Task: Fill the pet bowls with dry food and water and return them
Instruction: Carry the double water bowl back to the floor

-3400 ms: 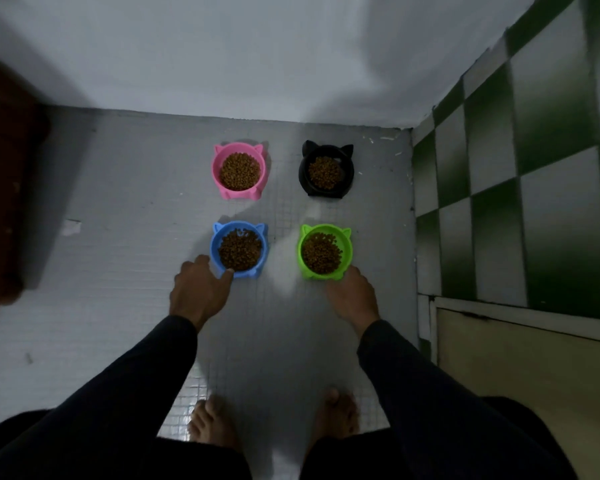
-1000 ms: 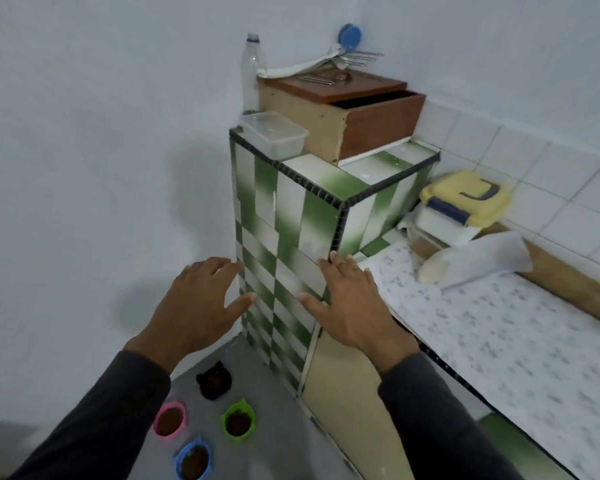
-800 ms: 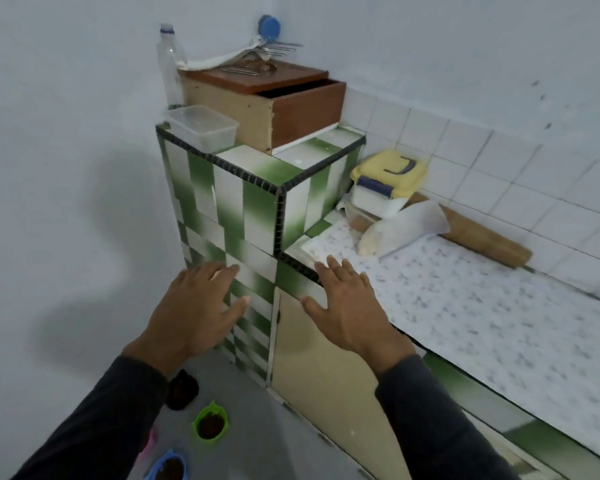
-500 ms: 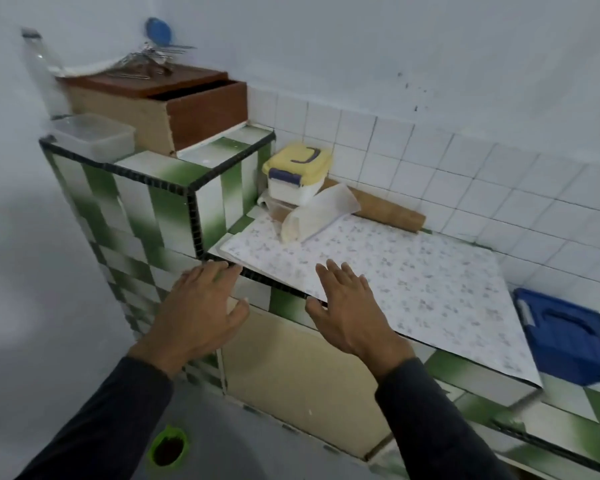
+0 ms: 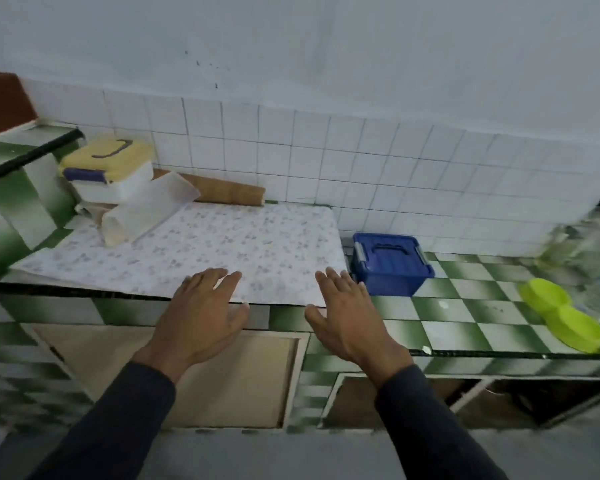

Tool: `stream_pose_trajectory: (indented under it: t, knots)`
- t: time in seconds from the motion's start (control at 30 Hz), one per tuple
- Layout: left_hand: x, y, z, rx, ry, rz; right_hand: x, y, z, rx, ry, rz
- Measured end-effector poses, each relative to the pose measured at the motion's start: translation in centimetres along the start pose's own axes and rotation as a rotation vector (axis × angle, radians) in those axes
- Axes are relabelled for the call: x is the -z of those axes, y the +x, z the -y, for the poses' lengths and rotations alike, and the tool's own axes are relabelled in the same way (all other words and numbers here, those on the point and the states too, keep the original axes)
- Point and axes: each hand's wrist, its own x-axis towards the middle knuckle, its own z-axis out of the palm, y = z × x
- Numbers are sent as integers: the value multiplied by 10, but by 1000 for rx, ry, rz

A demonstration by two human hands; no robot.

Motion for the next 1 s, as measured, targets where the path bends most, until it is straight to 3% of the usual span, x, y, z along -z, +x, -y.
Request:
stream_pose_trajectory:
  t: [0.5,1.0]
  knots:
    - [-95,62,-259,-333,-39,126,57,-115,-241,-369,23,-120]
    - [-195,140,-437,-660,-64,266,81,-194,-413,-790,67,-176]
